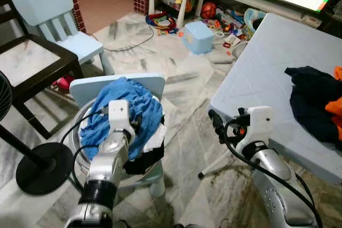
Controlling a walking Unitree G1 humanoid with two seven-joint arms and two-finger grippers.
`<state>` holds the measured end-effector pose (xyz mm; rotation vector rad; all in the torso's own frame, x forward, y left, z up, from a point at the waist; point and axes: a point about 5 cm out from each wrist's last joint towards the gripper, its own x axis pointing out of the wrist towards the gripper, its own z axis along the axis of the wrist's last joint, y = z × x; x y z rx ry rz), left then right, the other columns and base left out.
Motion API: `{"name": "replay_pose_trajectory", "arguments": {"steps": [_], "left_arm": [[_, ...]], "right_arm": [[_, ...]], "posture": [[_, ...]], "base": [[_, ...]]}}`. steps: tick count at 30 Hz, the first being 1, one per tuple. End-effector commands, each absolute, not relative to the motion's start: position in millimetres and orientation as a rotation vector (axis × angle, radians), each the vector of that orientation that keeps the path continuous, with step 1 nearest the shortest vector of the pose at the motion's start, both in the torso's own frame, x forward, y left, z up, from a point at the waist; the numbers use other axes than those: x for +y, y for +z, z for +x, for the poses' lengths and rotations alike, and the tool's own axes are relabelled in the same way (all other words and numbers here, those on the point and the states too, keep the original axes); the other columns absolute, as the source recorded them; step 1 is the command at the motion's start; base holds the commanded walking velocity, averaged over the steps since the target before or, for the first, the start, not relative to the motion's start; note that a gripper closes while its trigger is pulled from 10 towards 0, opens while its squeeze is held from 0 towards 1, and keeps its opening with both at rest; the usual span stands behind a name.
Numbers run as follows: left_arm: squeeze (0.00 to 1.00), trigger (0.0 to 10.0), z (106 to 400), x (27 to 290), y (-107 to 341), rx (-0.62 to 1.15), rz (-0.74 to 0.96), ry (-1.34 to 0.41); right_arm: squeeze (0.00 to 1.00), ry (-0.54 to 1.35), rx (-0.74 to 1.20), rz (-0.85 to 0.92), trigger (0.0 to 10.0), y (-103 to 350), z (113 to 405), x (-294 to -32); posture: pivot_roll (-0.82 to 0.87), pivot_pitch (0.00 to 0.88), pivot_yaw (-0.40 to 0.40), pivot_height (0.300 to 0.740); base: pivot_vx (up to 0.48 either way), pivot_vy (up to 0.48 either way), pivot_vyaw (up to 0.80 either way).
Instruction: Hang hanger
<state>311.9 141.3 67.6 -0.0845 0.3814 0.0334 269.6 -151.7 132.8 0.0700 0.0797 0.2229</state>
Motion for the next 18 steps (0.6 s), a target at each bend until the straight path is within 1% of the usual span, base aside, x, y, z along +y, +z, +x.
{"name": "replay_pose_trajectory", "arguments": {"steps": [1,3,6,7,8,11,12,18], "left_arm": [[0.00,10.0,306,146,68,0.384,-0.061,0.078],[0.00,10.0,297,149,69,0.389,-0.059,0.101],[0.00,10.0,294,145,71,0.391,-0.063,0.079],[0.00,10.0,303,139,75,0.377,-0.068,0.056],[0.00,10.0,303,139,75,0.377,-0.068,0.056],[0.00,10.0,315,133,83,0.360,-0.082,0.030],[0.00,10.0,324,128,91,0.347,-0.095,0.014],[0.00,10.0,339,115,108,0.314,-0.091,-0.033]], "right_arm": [[0.00,0.214,0.073,0.067,10.0,134,269,-154],[0.00,0.219,0.076,0.071,10.0,133,270,-153],[0.00,0.226,0.076,0.074,10.0,133,271,-151],[0.00,0.232,0.071,0.075,10.0,133,275,-148],[0.00,0.232,0.071,0.075,10.0,133,275,-148],[0.00,0.236,0.060,0.075,10.0,136,278,-146],[0.00,0.234,0.054,0.074,10.0,137,279,-146],[0.00,0.221,0.050,0.071,10.0,136,277,-148]], "posture": [[-0.01,0.154,-0.095,0.740],[0.00,0.151,-0.100,0.740],[0.01,0.147,-0.104,0.740],[0.01,0.140,-0.103,0.740],[0.01,0.140,-0.103,0.740],[0.01,0.135,-0.099,0.740],[0.00,0.131,-0.096,0.740],[0.00,0.122,-0.079,0.740]], "base": [[0.000,0.000,0.00],[0.000,0.000,0.00],[0.000,0.000,0.00],[0.000,0.000,0.00],[0.000,0.000,0.00],[0.000,0.000,0.00],[0.000,0.000,0.00],[0.000,0.000,0.00]]}}
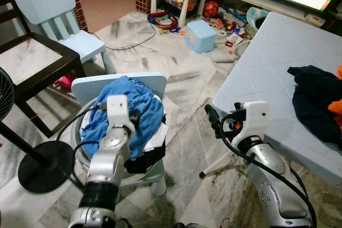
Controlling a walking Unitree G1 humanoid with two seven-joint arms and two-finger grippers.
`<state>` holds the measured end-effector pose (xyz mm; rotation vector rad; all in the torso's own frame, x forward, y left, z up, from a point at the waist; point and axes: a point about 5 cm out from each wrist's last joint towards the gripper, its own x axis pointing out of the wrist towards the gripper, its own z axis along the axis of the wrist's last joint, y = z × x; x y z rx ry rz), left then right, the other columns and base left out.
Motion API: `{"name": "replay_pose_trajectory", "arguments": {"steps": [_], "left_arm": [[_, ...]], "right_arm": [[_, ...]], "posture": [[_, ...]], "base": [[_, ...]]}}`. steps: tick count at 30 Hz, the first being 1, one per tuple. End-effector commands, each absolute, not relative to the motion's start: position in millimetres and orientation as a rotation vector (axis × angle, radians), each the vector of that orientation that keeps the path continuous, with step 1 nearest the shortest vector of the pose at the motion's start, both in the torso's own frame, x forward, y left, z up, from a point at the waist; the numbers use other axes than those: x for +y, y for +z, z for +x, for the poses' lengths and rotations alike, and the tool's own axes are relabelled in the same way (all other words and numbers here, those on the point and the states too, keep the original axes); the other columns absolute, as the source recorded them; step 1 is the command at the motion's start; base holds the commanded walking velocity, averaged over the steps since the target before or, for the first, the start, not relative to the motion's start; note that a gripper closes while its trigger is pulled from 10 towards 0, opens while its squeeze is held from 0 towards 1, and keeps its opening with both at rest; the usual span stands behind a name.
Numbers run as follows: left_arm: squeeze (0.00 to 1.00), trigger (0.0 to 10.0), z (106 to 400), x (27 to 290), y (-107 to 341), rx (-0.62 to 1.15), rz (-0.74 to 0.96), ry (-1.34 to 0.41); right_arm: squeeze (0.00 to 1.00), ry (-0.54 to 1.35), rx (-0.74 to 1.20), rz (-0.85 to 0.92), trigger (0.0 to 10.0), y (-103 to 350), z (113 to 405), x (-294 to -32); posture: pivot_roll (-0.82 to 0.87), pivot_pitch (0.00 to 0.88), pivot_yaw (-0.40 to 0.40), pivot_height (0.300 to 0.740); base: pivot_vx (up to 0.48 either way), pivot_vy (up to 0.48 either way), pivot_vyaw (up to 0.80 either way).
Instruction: Hang hanger
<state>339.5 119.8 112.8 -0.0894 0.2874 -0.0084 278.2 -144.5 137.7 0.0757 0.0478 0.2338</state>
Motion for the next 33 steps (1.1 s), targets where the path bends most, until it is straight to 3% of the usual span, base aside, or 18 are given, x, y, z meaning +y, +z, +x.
{"name": "replay_pose_trajectory", "arguments": {"steps": [1,15,25,33], "left_arm": [[0.00,10.0,340,112,108,0.322,-0.095,-0.044],[0.00,10.0,325,97,89,0.430,-0.118,-0.064],[0.00,10.0,315,126,74,0.464,-0.084,0.024],[0.00,10.0,317,132,74,0.458,-0.074,0.038]], "right_arm": [[0.00,0.217,0.048,0.072,10.0,136,277,-148],[0.00,0.221,0.044,0.069,10.0,135,278,-145],[0.00,0.219,0.047,0.062,10.0,133,277,-147],[0.00,0.228,0.044,0.057,10.0,133,278,-145]], "posture": [[0.00,0.123,-0.075,0.740],[0.01,0.125,-0.076,0.740],[0.01,0.130,-0.075,0.740],[0.01,0.128,-0.081,0.740]], "base": [[0.000,0.000,0.00],[0.000,0.000,0.00],[0.000,0.000,0.00],[0.000,0.000,0.00]]}}
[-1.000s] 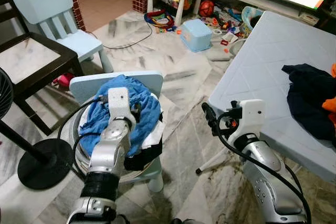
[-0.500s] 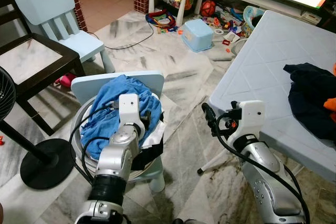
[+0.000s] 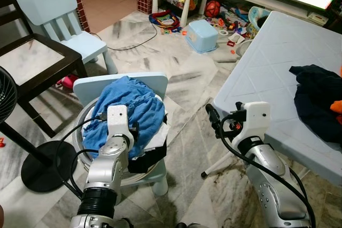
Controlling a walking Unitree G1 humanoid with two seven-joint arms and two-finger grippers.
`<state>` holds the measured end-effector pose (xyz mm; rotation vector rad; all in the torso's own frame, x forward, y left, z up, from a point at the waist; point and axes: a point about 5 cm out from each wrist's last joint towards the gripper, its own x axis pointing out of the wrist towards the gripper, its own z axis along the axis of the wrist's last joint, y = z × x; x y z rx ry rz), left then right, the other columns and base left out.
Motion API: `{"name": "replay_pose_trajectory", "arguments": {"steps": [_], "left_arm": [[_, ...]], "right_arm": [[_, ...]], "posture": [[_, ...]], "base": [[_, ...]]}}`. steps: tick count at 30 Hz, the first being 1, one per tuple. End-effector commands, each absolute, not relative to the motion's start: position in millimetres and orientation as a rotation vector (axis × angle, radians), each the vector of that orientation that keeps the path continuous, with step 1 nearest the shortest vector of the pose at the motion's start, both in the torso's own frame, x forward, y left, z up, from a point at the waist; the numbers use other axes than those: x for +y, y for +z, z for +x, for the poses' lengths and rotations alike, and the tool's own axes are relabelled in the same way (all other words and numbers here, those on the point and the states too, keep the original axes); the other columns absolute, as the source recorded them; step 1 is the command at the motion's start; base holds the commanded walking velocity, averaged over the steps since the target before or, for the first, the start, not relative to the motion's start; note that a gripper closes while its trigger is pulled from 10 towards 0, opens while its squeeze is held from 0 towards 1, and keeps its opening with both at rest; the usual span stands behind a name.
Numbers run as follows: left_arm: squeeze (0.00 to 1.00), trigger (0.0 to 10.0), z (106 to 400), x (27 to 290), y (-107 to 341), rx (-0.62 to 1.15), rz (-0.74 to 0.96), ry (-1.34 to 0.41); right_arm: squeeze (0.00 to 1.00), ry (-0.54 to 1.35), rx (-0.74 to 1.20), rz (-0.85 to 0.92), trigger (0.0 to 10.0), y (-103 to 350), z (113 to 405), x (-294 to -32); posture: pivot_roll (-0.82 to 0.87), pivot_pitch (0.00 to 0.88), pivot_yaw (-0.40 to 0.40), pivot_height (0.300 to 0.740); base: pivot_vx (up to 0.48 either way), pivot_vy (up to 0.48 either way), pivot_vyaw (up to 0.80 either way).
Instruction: Hang hanger
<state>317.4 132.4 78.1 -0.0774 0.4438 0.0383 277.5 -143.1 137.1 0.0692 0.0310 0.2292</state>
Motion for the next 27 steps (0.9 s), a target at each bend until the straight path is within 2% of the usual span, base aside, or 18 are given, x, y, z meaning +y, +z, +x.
{"name": "replay_pose_trajectory", "arguments": {"steps": [1,8,9,13,14,27], "left_arm": [[0.00,10.0,317,132,74,0.458,-0.074,0.038],[0.00,10.0,325,143,65,0.483,-0.069,0.058],[0.00,6.1,327,145,64,0.483,-0.069,0.064],[0.00,6.1,328,147,64,0.482,-0.070,0.067],[0.00,0.0,330,150,63,0.481,-0.069,0.074],[0.00,0.0,334,161,59,0.474,-0.083,0.097]], "right_arm": [[0.00,0.228,0.044,0.057,10.0,133,278,-145],[0.00,0.227,0.044,0.054,10.0,133,278,-145],[0.00,0.226,0.044,0.054,10.0,133,277,-145],[0.00,0.226,0.044,0.054,10.0,133,277,-145],[0.00,0.225,0.045,0.053,10.0,133,277,-145],[0.00,0.221,0.047,0.048,10.0,132,276,-146]], "posture": [[0.01,0.128,-0.081,0.740],[0.00,0.129,-0.079,0.740],[0.00,0.130,-0.078,0.740],[0.00,0.130,-0.078,0.740],[0.00,0.130,-0.077,0.740],[0.00,0.138,-0.082,0.740]], "base": [[0.000,0.000,0.00],[0.000,0.000,0.00],[0.000,0.000,0.00],[0.000,0.000,0.00],[0.000,0.000,0.00],[0.000,0.000,0.00]]}}
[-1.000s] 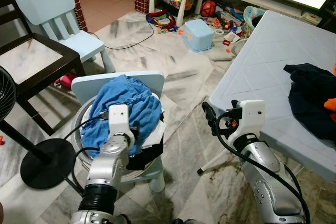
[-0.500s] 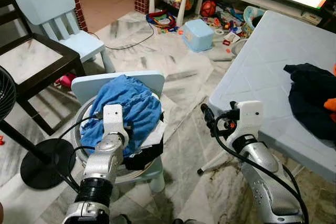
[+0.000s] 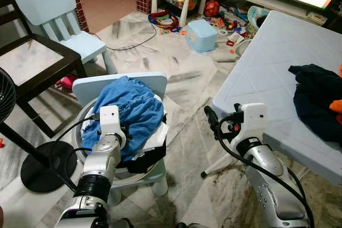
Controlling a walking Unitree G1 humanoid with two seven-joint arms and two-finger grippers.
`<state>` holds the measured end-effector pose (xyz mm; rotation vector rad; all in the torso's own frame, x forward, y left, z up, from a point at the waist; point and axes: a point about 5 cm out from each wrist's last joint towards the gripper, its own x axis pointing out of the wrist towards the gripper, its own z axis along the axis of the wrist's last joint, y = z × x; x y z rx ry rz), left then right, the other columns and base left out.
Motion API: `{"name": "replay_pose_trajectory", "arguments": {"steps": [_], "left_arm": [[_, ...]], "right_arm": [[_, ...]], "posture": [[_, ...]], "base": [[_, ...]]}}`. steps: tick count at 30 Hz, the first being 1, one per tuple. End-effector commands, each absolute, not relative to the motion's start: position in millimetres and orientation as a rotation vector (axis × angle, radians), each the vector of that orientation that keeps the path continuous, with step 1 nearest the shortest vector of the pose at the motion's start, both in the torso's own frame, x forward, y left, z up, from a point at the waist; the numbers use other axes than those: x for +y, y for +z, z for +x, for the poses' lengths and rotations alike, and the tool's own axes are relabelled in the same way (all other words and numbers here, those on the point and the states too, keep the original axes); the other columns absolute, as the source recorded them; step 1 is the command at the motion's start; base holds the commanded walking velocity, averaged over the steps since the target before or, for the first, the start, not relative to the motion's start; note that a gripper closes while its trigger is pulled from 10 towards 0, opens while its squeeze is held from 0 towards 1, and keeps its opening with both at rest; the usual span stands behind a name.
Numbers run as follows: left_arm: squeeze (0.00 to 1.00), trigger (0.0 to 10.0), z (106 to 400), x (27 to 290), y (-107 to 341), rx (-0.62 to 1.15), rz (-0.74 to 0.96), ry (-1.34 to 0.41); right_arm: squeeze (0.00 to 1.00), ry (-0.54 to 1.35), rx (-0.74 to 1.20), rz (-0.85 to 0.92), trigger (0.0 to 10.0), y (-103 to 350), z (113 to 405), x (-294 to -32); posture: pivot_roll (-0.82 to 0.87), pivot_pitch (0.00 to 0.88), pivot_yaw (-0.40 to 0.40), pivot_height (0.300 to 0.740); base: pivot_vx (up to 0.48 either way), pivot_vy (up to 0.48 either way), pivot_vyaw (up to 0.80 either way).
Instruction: Hang hanger
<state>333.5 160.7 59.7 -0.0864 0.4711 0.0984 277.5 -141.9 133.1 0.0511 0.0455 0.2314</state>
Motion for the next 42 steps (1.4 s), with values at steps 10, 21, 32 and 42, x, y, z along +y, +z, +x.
{"name": "replay_pose_trajectory", "arguments": {"steps": [10,21,32,42], "left_arm": [[0.00,0.0,339,169,63,0.409,-0.099,0.130],[0.00,0.0,341,171,62,0.392,-0.110,0.135],[0.00,0.0,332,158,61,0.352,-0.273,0.106],[0.00,0.0,296,170,79,0.192,-0.276,0.097]], "right_arm": [[0.00,0.221,0.049,0.047,10.0,131,276,-146],[0.00,0.357,0.094,0.079,10.0,128,270,-136],[0.00,0.524,0.135,-0.029,10.0,121,260,-131],[0.00,0.531,0.139,-0.073,10.0,118,260,-133]], "posture": [[0.00,0.138,-0.085,0.740],[-0.01,0.135,-0.088,0.740],[0.00,0.130,-0.087,0.740],[0.02,0.130,-0.105,0.740]], "base": [[0.000,0.000,0.00],[0.000,0.000,0.00],[0.000,0.000,0.00],[0.000,0.000,0.00]]}}
